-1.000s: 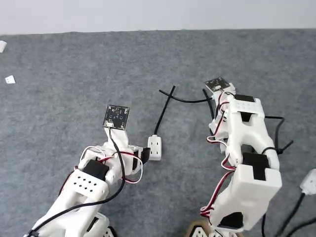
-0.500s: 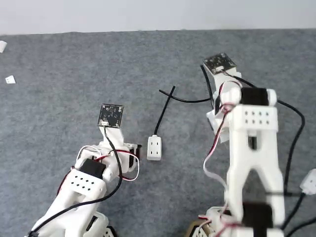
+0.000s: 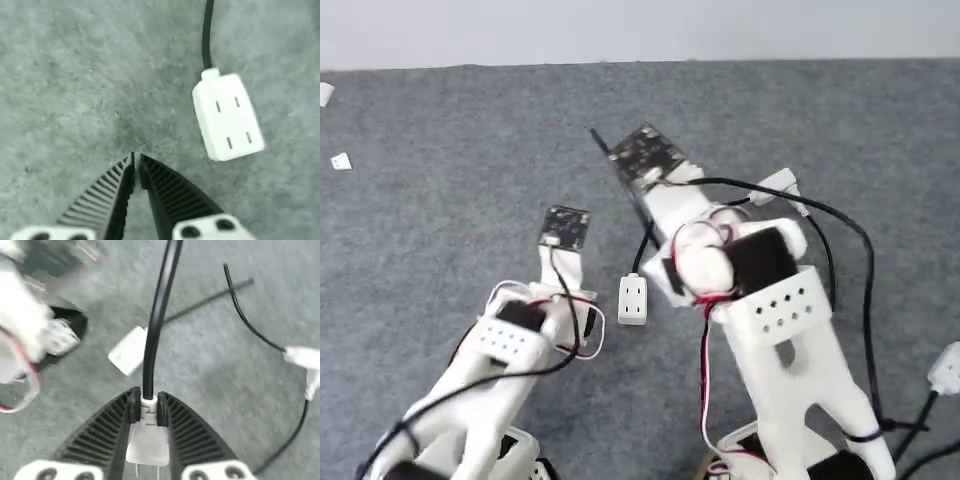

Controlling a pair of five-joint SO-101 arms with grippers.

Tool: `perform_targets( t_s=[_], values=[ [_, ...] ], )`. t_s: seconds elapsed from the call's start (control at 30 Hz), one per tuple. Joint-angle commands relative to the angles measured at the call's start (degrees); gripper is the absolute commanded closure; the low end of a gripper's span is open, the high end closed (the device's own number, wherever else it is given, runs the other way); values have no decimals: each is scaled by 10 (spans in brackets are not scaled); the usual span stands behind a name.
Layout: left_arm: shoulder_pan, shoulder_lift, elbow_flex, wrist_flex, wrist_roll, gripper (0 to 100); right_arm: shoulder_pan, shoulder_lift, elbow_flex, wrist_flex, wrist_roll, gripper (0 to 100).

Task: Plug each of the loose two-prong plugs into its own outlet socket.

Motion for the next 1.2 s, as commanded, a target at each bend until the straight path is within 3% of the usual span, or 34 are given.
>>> perform_targets(
  t_s=[0.0, 0.17, 0.53, 0.73, 0.9, 1.07, 1.17],
  values=[
    [-2, 84, -70, -3, -46, 987, -33, -17, -31, -17, -14, 991],
    [-1, 76, -80, 34, -172, 987, -58, -6, 11, -51, -33, 991],
    [20, 48, -54, 33, -187, 987, -77, 4, 83, -116, -40, 991],
    [47, -54, 22, 23, -258, 987, -77, 4, 83, -120, -60, 991],
    [57, -170, 96, -15, -245, 987, -76, 4, 83, -125, -87, 991],
    [22, -233, 130, -74, -91, 987, -48, 4, 98, -159, -170, 991],
    [-11, -242, 150, -124, -35, 987, -26, 4, 144, -221, -213, 991]
  ],
)
